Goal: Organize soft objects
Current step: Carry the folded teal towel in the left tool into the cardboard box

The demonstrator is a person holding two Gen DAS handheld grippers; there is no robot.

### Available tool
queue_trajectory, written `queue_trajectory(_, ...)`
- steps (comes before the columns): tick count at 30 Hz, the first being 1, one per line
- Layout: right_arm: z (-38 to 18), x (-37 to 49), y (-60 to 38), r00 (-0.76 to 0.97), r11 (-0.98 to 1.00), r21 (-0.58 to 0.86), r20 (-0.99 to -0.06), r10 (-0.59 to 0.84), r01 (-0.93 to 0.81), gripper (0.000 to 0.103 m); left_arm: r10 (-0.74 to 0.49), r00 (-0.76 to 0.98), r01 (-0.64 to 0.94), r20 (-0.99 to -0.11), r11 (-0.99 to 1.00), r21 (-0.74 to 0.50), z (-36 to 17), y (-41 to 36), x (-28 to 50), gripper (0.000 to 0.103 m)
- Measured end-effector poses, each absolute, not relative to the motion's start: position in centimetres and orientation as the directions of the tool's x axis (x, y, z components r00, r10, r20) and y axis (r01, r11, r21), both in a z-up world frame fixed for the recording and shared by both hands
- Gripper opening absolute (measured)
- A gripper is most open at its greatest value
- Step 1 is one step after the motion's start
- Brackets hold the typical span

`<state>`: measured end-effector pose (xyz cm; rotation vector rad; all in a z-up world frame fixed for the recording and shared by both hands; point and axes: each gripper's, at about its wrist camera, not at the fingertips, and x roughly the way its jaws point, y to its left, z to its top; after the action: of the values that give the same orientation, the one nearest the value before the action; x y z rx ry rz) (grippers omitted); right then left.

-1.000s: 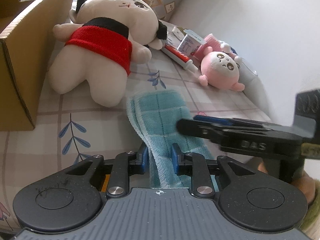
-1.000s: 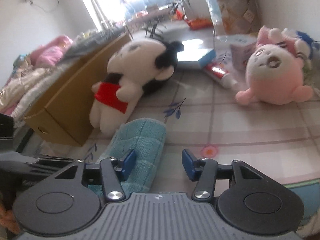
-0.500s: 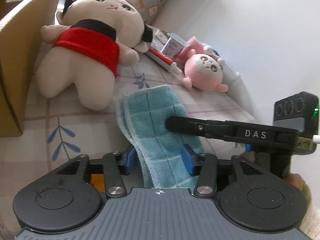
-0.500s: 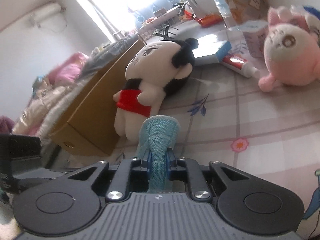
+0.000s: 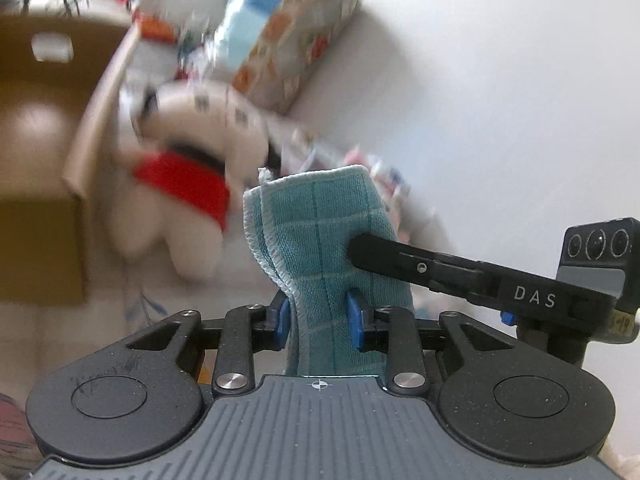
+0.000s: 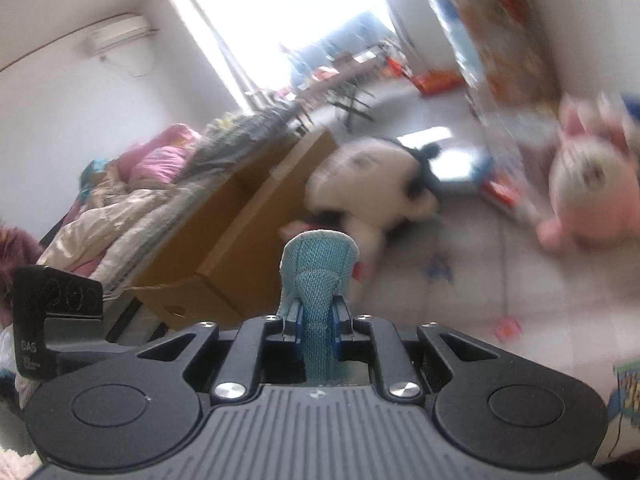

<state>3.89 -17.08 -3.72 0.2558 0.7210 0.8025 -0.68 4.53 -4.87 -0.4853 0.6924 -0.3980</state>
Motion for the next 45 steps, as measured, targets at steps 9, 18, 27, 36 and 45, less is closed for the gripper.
queue_trajectory(9,6.5,4.1,-6.3,0.391,0.509,0.359,-0.354,0.85,-0.782,0.014,-0.242,0.862,0.028,-0.445,0.9,-0.435,5.0,14.3,-2.3,0.028)
queue_trajectory(18,8.2,16.3,11.1,0.205,0.405,0.485,-0.413,0.887,-0.775,0.014,-0.03,0.814,-0.213,-0.58,0.914,-0.346,5.5,26.2,8.2,0.028)
queue_trajectory(27,-2.3,29.8,22.5,0.11,0.521,0.68,-0.55,0.828,-0.516,0.014,0.122,0.669,-0.398,-0.733,0.892,-0.215,-0.6,33.9,17.4,0.034)
queue_trajectory(36,-11.3,34.0,26.2,0.077,0.65,0.675,-0.671,0.738,-0.348,0.015,0.199,0.672,-0.455,-0.714,0.871,-0.186,-0.9,35.4,17.3,0.05)
queue_trajectory(45,-12.0,34.8,26.5,0.116,0.665,0.673,-0.67,0.734,-0.322,0.069,0.198,0.692,-0.468,-0.694,0.855,-0.223,0.0,35.4,16.4,0.058)
